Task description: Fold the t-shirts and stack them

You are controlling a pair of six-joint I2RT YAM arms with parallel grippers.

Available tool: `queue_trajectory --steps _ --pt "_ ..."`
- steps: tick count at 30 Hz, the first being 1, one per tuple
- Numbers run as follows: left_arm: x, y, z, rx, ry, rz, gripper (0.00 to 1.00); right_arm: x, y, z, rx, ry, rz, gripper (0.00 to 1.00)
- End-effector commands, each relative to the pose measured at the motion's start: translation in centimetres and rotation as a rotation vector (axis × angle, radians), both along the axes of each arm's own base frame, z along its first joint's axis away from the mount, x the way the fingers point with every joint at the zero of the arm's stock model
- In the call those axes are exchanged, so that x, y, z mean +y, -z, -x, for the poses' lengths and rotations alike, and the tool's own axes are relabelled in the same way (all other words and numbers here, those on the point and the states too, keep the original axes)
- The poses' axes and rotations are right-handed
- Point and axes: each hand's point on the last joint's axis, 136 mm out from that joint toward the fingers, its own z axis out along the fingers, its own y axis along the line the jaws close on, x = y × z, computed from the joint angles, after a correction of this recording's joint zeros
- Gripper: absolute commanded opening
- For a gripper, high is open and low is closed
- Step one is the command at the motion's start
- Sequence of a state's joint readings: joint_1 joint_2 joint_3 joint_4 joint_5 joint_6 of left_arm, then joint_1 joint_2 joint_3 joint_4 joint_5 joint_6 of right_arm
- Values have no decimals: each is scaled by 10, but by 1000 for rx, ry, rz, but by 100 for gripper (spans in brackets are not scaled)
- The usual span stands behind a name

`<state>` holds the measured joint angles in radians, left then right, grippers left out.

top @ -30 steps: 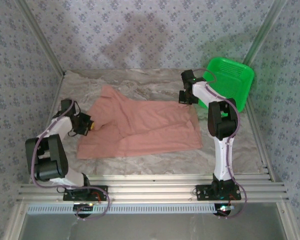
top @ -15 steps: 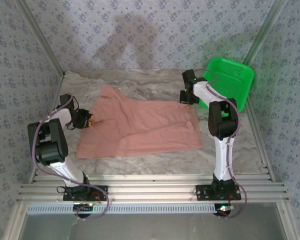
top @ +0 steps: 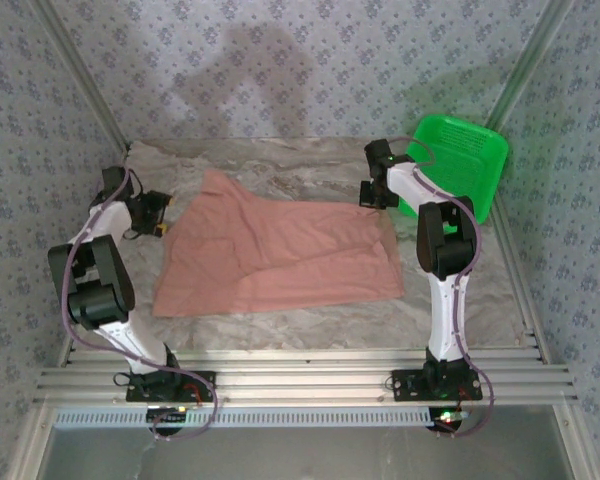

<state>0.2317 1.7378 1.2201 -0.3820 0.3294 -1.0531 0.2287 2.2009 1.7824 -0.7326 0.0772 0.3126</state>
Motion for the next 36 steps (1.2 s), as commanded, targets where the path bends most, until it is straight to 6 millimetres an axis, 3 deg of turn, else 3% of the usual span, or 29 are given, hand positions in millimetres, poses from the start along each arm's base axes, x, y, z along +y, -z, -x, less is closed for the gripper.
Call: queue_trajectory --steps 1,6,11,16,25,36 --pt "-20 -25 -42 -103 100 20 66 -1 -8 10 21 -15 0 0" --pt "-54 -28 -101 -82 308 -84 65 -2 -6 15 20 5 -13 0" --pt "-75 -9 -133 -16 426 -153 62 7 0 22 47 6 -54 0" --pt "-78 14 -141 98 549 -302 58 14 4 24 69 -9 -76 0" --pt "-51 27 -165 87 547 -492 59 28 6 24 75 -30 -79 0" --pt "-62 58 -182 65 577 -531 59 30 7 29 113 -51 -96 0"
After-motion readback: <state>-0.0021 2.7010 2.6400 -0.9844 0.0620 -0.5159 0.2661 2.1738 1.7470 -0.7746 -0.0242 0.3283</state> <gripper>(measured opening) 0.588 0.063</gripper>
